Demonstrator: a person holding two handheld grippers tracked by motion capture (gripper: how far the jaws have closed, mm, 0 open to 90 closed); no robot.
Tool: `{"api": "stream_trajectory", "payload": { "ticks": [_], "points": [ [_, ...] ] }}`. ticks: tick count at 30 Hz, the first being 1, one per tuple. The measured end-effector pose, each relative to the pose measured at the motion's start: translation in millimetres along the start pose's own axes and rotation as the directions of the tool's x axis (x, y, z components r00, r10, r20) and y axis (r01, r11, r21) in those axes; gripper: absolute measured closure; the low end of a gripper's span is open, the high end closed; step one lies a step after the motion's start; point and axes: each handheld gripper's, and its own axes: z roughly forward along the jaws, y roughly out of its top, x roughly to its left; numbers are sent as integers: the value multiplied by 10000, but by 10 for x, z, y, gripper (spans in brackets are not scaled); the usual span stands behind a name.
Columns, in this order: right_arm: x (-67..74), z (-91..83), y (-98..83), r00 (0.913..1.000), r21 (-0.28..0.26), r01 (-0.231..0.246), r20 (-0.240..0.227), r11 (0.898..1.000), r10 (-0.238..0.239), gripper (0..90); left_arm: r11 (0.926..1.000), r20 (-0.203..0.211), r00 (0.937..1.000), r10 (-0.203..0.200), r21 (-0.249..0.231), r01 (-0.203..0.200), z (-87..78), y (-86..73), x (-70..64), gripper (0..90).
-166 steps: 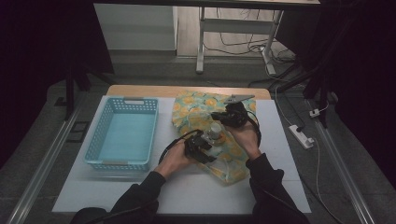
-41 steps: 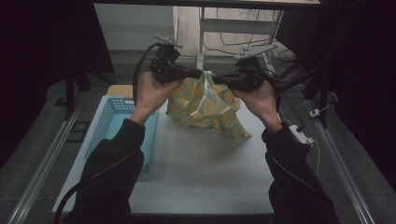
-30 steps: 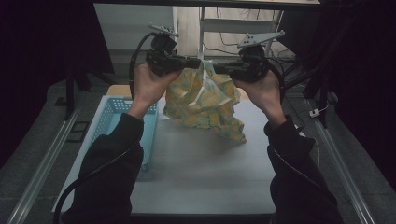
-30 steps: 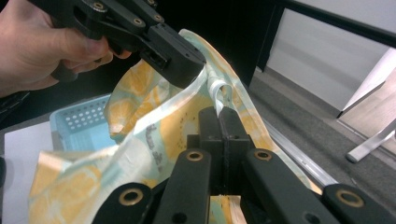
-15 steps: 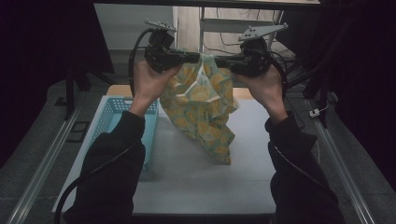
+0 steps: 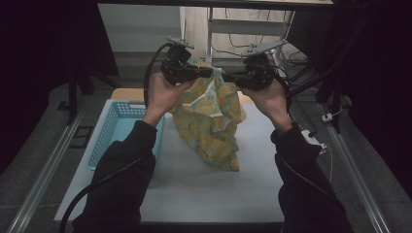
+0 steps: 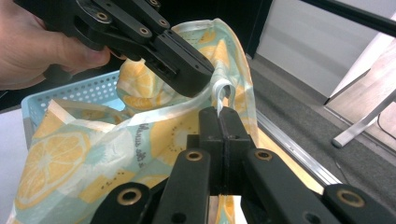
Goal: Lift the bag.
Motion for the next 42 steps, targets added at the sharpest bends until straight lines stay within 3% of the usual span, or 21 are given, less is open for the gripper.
{"api": "stream_trajectory", "payload": {
  "ticks": [10, 15, 22, 24, 30, 42],
  "points": [
    [-51, 178, -269, 9997, 338, -188, -141, 9993, 193, 896, 9989, 116, 9998, -154, 445, 148, 244, -222, 93, 875],
    [-97, 279, -389, 9983, 468, -553, -158, 9974, 561, 861, 9975, 29, 9998, -184, 688, 182, 336, -294, 142, 853],
    [-131, 325, -501, 9954, 395, -951, -113, 9947, 956, 747, 9982, -7, 9999, -100, 599, 100, 321, -384, 154, 660],
    [-135, 313, -524, 9945, 310, -1033, -111, 9942, 1037, 716, 9987, -29, 10000, 22, 509, -21, 290, -414, 149, 570],
    [-112, 269, -577, 9924, 186, -1206, -241, 9925, 1210, 596, 9995, -267, 9995, 177, 277, -169, 165, -553, 150, 408],
    [-10, 249, -754, 9909, 95, -1334, -184, 9910, 1335, 412, 9990, -281, 9996, -41, 439, 54, 23, -902, 128, 196]
  ]
}}
